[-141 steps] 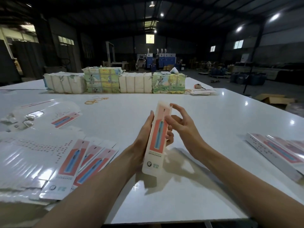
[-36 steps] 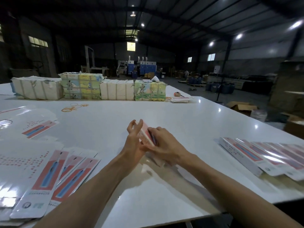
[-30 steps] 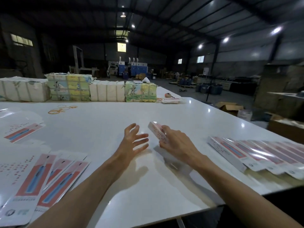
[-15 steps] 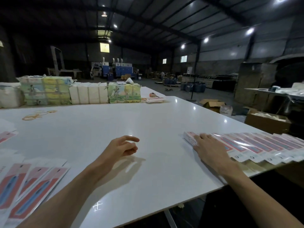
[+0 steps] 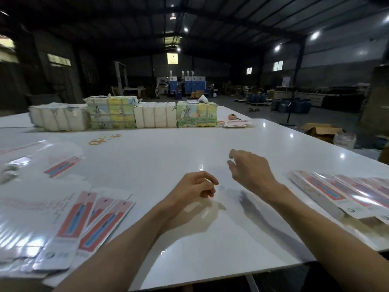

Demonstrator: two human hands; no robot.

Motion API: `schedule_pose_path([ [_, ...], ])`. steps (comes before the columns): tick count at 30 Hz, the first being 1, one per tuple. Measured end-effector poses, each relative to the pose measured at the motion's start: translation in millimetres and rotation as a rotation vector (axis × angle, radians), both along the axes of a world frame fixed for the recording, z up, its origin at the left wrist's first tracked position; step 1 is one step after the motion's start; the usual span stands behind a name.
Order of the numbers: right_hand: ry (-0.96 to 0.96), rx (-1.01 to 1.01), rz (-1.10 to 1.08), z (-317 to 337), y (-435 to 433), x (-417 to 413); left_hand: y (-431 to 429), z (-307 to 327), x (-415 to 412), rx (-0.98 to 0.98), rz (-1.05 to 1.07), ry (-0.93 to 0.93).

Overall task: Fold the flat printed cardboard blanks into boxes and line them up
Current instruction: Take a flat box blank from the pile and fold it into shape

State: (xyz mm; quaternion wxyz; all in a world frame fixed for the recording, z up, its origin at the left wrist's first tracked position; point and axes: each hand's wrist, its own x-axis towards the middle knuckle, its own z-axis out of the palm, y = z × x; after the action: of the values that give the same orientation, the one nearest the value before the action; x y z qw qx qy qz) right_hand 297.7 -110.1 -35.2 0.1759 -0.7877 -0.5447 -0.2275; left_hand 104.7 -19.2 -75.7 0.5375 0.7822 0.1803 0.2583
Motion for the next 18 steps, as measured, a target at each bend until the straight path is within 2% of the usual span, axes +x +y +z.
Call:
schedule_pose_path([
  [5, 0.117, -0.017, 0.082, -36.5, 30.3, -28.7, 0.6, 13.8, -0.8, 0.062, 0.143, 0.064],
  [7, 0.148, -0.047, 0.116, -47.0, 31.1, -23.7, 5.6, 27.8, -5.8, 0.133, 0.194, 0.236],
  [11, 0.233, -0.018, 0.152, -54.0, 30.0, -11.8, 24.9, 56.6, -38.6, 0.348, 0.283, 0.715],
  [15, 0.315, -0.009, 0.19, -54.3, 31.1, -11.2, 33.4, 65.1, -99.5, 0.596, 0.61, 1.107],
  [18, 0.361, -0.012, 0.201, -52.3, 31.8, -9.8, 29.8, 67.9, -144.7, 0.563, 0.862, 1.281],
])
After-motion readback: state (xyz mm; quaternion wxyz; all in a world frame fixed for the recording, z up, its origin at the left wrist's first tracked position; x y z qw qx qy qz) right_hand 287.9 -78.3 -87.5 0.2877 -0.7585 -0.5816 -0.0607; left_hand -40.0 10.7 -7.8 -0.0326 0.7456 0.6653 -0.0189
